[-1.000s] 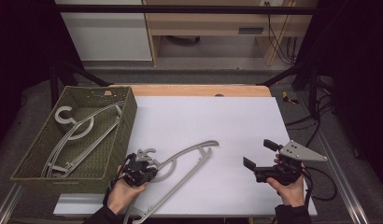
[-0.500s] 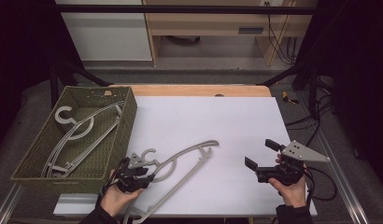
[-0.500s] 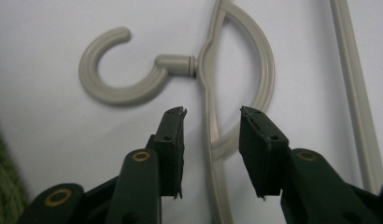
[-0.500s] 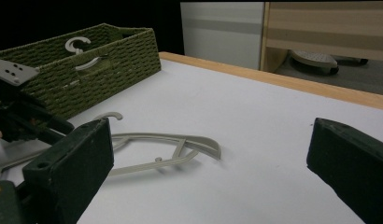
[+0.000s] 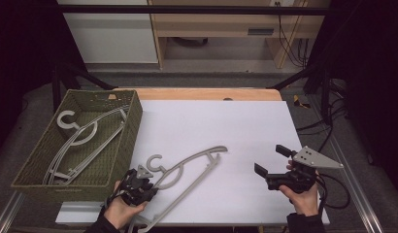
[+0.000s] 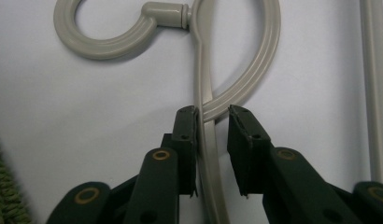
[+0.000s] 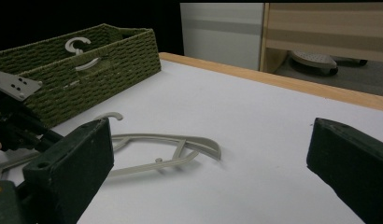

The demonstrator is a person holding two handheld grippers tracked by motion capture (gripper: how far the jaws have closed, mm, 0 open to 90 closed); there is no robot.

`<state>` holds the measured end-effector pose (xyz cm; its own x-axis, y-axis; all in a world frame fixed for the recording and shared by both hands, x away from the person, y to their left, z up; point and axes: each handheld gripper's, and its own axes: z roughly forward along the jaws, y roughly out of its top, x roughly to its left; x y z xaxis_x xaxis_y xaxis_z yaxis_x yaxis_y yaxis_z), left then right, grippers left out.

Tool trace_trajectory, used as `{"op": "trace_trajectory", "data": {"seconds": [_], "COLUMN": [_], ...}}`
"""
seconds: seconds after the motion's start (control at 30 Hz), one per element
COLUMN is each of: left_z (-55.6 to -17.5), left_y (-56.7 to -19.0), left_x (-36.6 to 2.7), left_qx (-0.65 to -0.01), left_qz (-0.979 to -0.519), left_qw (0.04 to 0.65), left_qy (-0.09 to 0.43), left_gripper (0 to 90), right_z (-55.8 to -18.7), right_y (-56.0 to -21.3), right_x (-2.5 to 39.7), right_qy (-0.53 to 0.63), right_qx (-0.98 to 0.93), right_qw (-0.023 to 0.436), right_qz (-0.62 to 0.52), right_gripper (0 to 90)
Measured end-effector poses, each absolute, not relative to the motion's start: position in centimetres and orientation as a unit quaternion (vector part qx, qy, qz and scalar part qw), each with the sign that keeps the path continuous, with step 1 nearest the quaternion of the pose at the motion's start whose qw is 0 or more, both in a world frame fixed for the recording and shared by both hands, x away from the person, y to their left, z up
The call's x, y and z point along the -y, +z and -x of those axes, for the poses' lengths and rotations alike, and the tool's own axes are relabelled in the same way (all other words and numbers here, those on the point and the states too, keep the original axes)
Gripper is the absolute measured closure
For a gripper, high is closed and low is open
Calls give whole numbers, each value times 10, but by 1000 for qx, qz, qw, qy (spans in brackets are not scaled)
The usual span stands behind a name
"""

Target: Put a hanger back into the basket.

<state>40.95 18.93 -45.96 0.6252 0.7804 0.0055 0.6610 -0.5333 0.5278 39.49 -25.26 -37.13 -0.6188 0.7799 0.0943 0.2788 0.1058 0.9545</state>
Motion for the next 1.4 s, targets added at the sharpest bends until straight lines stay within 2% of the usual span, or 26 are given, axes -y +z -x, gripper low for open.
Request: {"op": "trace_trajectory", "data": {"seconds": [0.07,0.13,0.47,0.77,0.97,1.4], "left_z": [-409,-410,-409,-402,-397,-407], "left_y": [-459,-459,-457,-429,-418,-430], "left_x": [-187,-190,-194,-207,-210,-207], "left_qx": [-417,-423,-421,-419,-411,-417], "left_qz": [-868,-865,-861,-833,-823,-830], "left_qw": [239,241,257,335,362,342], "left_qy": [125,120,123,140,150,140], "left_gripper": [736,805,815,817,820,822], "right_z": [-395,-395,-395,-395,-395,-396], "right_y": [-372,-371,-372,-372,-372,-373], "right_x": [251,250,252,253,254,252], "right_qy": [556,554,556,556,556,557], "right_qx": [-709,-710,-710,-710,-709,-710], "right_qw": [226,225,224,224,224,219], "right_qz": [-372,-371,-371,-370,-372,-372], "right_gripper": [9,9,9,11,11,11]}}
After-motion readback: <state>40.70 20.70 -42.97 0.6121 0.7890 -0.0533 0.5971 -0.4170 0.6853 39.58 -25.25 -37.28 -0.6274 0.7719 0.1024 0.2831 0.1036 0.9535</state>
